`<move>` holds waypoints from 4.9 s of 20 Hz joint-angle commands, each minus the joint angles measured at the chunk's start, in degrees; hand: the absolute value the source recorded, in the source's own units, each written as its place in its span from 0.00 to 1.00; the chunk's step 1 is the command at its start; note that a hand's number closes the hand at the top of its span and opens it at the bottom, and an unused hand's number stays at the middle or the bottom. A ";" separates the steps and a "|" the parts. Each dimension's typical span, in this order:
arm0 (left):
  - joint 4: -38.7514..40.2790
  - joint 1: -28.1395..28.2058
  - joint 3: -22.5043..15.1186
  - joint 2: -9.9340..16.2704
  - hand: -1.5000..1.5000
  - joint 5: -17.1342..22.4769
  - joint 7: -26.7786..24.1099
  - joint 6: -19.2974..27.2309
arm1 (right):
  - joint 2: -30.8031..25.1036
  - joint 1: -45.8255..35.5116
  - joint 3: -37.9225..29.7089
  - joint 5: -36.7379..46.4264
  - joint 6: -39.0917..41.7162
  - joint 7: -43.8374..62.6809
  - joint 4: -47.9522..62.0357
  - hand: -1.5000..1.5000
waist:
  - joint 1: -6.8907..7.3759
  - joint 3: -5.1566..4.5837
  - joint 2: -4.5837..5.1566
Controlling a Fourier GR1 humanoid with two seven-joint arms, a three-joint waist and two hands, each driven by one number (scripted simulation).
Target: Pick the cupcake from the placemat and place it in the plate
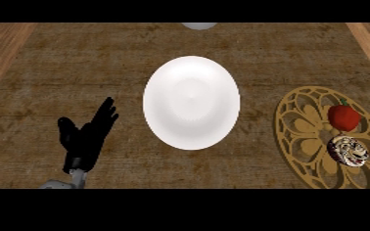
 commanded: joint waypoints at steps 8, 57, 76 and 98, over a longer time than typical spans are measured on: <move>0.82 4.68 -0.25 -3.00 0.50 -3.50 -0.61 -0.74 | 7.52 -6.21 5.48 5.74 5.64 5.81 2.70 0.00 | -0.15 -0.18 0.22; 0.53 -0.26 3.99 -7.32 0.50 -9.08 5.48 -8.26 | 47.12 -29.96 56.43 58.35 0.94 12.62 4.37 1.00 | 6.54 -0.60 -0.79; -0.68 1.98 6.36 -6.42 0.50 -9.23 5.19 -6.71 | 47.47 -40.65 69.79 78.96 -36.02 46.24 10.93 1.00 | 2.17 -0.18 0.21; -0.82 3.20 7.73 -7.08 0.50 -9.33 3.83 -7.45 | 47.44 -54.74 41.73 69.41 -56.23 29.66 45.03 1.00 | 1.03 -0.14 0.70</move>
